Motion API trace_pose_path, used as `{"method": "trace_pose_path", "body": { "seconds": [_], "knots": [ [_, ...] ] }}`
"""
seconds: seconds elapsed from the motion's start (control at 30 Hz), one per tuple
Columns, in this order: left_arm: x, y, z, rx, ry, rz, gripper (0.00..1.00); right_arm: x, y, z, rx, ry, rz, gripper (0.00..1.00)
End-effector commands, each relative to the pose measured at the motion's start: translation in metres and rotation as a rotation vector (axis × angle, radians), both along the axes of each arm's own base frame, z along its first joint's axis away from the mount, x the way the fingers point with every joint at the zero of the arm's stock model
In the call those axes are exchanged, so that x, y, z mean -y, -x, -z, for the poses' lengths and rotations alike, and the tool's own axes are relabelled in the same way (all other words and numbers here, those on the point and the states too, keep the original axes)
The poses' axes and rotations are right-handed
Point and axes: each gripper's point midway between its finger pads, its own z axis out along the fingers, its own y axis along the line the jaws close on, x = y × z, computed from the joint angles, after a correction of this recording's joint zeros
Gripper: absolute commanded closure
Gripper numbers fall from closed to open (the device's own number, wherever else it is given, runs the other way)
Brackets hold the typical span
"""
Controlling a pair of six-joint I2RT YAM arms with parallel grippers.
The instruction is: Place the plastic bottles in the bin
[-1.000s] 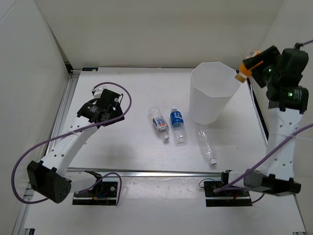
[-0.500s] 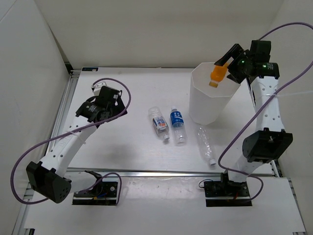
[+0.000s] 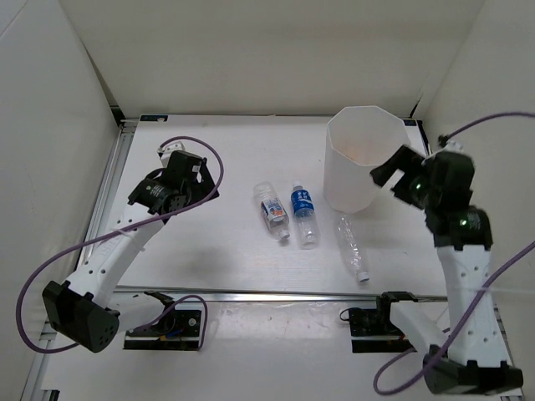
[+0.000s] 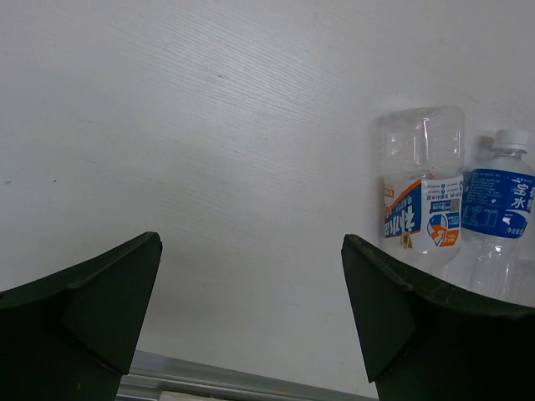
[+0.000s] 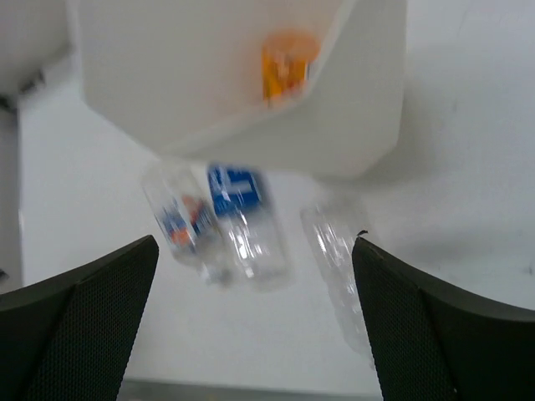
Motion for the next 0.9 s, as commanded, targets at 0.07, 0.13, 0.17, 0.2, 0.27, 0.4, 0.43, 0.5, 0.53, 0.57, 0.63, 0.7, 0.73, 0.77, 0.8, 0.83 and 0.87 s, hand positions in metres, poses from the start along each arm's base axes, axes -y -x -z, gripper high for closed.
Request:
{"method": "trace_pose_path", "body": {
  "seconds": [0.07,0.13,0.17,0.2,0.27,0.4,0.43,0.5,0.53,0.57,0.63,0.7,0.73,0.77,0.8,0.83,0.87],
  "knots": [
    [0.005,-0.007,-0.004,0.029,-0.007,0.043,0.00,-0.023,0.052,0.103,-0.195,0.101,-0.170,0.00],
    [0.006,-0.009,-0.004,0.028,-0.008,0.044,0.00,-0.034,0.068,0.142,-0.279,0.106,-0.223,0.00],
    [0.008,-0.009,0.000,0.013,-0.006,0.051,0.00,-0.040,0.070,0.153,-0.289,0.104,-0.253,0.00],
    [0.009,-0.010,0.002,0.005,-0.010,0.051,0.00,-0.043,0.072,0.163,-0.308,0.106,-0.259,0.00],
    [0.011,-0.009,0.003,0.001,-0.001,0.059,0.00,-0.051,0.078,0.194,-0.347,0.131,-0.286,0.00],
    [0.012,-0.010,0.006,-0.010,-0.006,0.073,0.00,-0.060,0.075,0.224,-0.452,0.134,-0.274,0.00],
    [0.014,-0.009,0.006,-0.013,0.000,0.078,0.00,-0.060,0.075,0.230,-0.478,0.140,-0.267,0.00],
    [0.013,-0.009,0.006,-0.013,-0.006,0.085,0.00,-0.055,0.077,0.246,-0.540,0.185,-0.227,0.00],
    [0.013,-0.009,0.006,-0.013,-0.006,0.085,0.00,-0.053,0.080,0.253,-0.563,0.198,-0.219,0.00],
    [0.012,-0.007,0.007,-0.022,-0.009,0.085,0.00,-0.051,0.080,0.255,-0.571,0.197,-0.193,0.00],
    [0.011,-0.005,0.009,-0.032,-0.014,0.085,0.00,-0.049,0.081,0.264,-0.582,0.208,-0.185,0.00],
    [0.010,-0.003,0.007,-0.032,-0.014,0.085,0.00,-0.047,0.079,0.267,-0.590,0.210,-0.160,0.00],
    [0.010,-0.003,0.007,-0.032,-0.014,0.085,0.00,-0.045,0.078,0.269,-0.597,0.221,-0.152,0.00],
    [0.008,0.001,0.009,-0.040,-0.017,0.085,0.00,-0.044,0.076,0.271,-0.612,0.226,-0.135,0.00],
    [0.008,0.002,0.007,-0.032,-0.014,0.085,0.00,-0.044,0.077,0.274,-0.626,0.231,-0.134,0.00],
    [0.007,0.004,0.011,-0.043,-0.019,0.085,0.00,-0.044,0.076,0.276,-0.642,0.236,-0.134,0.00],
    [0.006,0.005,0.015,-0.051,-0.022,0.085,0.00,-0.044,0.077,0.278,-0.656,0.235,-0.127,0.00]
  ]
}}
